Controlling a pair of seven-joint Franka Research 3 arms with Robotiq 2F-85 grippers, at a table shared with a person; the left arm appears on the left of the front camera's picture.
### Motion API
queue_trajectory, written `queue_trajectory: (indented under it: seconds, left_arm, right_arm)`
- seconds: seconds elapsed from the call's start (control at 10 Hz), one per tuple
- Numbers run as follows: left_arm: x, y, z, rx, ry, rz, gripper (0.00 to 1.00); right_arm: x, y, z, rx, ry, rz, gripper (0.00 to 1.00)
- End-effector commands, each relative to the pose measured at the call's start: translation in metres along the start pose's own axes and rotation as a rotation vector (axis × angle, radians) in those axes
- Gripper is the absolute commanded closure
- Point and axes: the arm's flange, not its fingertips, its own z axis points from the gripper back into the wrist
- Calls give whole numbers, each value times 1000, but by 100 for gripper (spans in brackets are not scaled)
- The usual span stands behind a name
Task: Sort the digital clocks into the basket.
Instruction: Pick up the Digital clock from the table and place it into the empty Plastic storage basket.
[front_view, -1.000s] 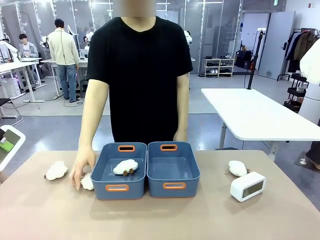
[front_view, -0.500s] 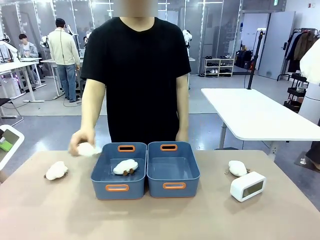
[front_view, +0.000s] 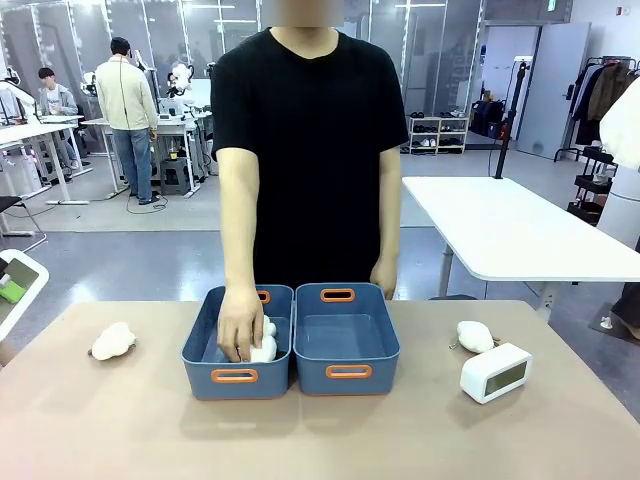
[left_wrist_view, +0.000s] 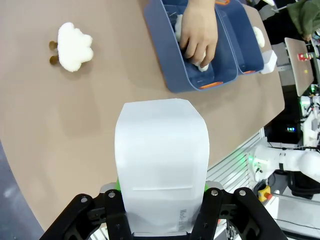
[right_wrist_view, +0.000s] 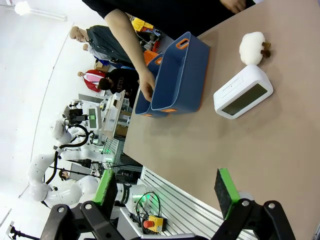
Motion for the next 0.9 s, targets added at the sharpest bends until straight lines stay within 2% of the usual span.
queue_trajectory:
  seconds: [0.0, 0.6, 0.7, 0.8]
  left_arm:
    - [2, 0, 1, 18, -9, -10, 100]
    - [2, 0, 1, 18, -9, -10, 100]
    - [0, 0, 0, 0, 0, 0, 48]
    - [36, -55, -11, -29, 9, -25, 48]
  right_arm:
    - [0, 0, 0, 16, -10, 24, 0]
    - [0, 0, 0, 16, -10, 24, 0]
    - [0, 0, 0, 16, -10, 24, 0]
    - [0, 0, 0, 16, -10, 24, 0]
